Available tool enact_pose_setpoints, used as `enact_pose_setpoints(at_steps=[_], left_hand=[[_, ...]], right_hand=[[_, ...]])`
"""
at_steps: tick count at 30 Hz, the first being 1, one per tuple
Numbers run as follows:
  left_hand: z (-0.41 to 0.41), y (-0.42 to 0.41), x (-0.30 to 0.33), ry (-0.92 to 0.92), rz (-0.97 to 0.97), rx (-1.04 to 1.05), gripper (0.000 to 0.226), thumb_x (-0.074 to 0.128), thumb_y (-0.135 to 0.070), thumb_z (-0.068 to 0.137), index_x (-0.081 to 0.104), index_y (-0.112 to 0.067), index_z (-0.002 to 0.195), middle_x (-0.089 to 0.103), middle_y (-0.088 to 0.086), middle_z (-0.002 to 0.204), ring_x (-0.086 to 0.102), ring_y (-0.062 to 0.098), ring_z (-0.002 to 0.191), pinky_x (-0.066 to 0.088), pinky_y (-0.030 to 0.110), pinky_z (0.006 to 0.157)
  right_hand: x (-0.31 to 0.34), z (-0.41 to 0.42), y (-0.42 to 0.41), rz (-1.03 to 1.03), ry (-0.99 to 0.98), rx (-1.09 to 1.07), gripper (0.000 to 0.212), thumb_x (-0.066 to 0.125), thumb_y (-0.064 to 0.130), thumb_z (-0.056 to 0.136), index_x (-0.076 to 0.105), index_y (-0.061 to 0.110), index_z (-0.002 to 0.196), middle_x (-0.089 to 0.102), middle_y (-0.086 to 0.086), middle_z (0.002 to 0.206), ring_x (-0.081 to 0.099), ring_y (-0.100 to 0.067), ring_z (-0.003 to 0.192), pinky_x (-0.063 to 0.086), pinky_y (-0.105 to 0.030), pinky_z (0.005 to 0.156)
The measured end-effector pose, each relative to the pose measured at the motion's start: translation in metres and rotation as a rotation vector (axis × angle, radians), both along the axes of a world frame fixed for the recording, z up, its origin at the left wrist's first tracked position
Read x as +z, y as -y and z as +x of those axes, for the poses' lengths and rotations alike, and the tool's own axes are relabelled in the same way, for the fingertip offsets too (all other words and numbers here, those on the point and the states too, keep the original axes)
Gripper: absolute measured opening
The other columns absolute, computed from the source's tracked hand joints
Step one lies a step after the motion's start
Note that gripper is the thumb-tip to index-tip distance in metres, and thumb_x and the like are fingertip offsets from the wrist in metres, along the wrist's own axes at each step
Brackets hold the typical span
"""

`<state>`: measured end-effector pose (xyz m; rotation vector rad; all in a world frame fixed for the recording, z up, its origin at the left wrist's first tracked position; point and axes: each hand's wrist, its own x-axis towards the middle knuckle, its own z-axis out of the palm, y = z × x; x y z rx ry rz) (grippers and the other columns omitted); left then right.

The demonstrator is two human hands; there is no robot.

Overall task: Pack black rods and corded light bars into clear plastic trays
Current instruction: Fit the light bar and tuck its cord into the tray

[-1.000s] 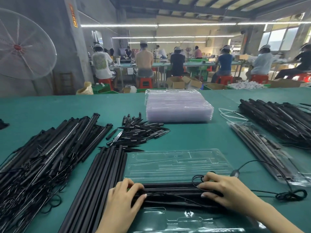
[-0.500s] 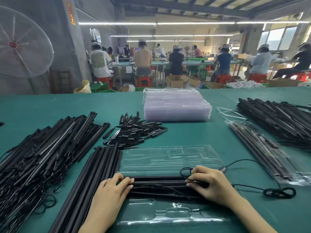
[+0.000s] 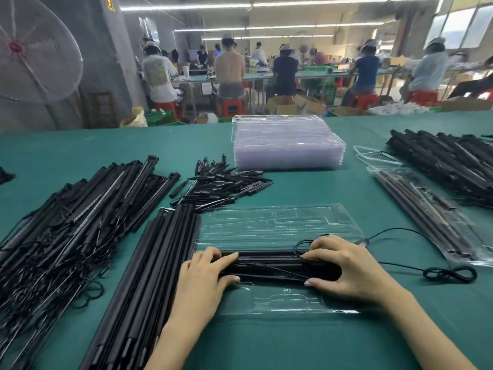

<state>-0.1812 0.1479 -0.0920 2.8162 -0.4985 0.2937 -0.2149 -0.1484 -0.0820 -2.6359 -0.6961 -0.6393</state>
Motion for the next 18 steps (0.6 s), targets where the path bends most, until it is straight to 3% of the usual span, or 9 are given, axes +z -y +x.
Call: enact_pose_setpoints(at_steps=[7, 11, 14, 18], left_hand=[[0.004, 0.006, 0.004, 0.003, -0.082, 0.027, 0.039, 0.051, -0.052, 0.090, 0.054, -0.044, 0.128, 0.042, -0.024, 0.106, 0.038, -0.002, 0.113, 0.017, 0.022, 0.099], [0.001, 0.007, 0.003, -0.014, -0.069, 0.043, 0.042, 0.047, -0.054, 0.092, 0.048, -0.046, 0.132, 0.039, -0.024, 0.101, 0.039, -0.004, 0.108, 0.018, 0.023, 0.100], [-0.004, 0.009, 0.001, -0.023, -0.026, 0.054, 0.042, 0.034, -0.061, 0.093, 0.037, -0.057, 0.134, 0.033, -0.022, 0.099, 0.037, -0.003, 0.110, 0.018, 0.027, 0.104], [-0.003, 0.013, 0.003, -0.056, -0.018, 0.083, 0.037, 0.038, -0.060, 0.092, 0.036, -0.065, 0.128, 0.031, -0.017, 0.097, 0.035, 0.001, 0.107, 0.020, 0.033, 0.106]], right_hand=[[-0.002, 0.000, -0.004, 0.029, -0.025, -0.004, 0.036, 0.063, 0.057, 0.078, 0.073, 0.024, 0.088, 0.061, 0.015, 0.096, 0.059, -0.006, 0.089, 0.052, -0.027, 0.069], [-0.003, -0.001, -0.003, 0.004, -0.040, -0.023, 0.039, 0.062, 0.062, 0.077, 0.072, 0.026, 0.088, 0.059, 0.018, 0.097, 0.057, -0.002, 0.090, 0.049, -0.021, 0.071], [-0.006, -0.001, -0.002, 0.168, -0.061, -0.036, 0.034, 0.061, 0.057, 0.082, 0.075, 0.027, 0.091, 0.059, 0.020, 0.095, 0.057, 0.003, 0.087, 0.045, -0.014, 0.073], [-0.005, 0.003, 0.002, 0.470, 0.154, -0.144, 0.019, 0.060, 0.025, 0.091, 0.075, 0.014, 0.088, 0.063, 0.009, 0.086, 0.061, -0.004, 0.077, 0.046, -0.018, 0.068]])
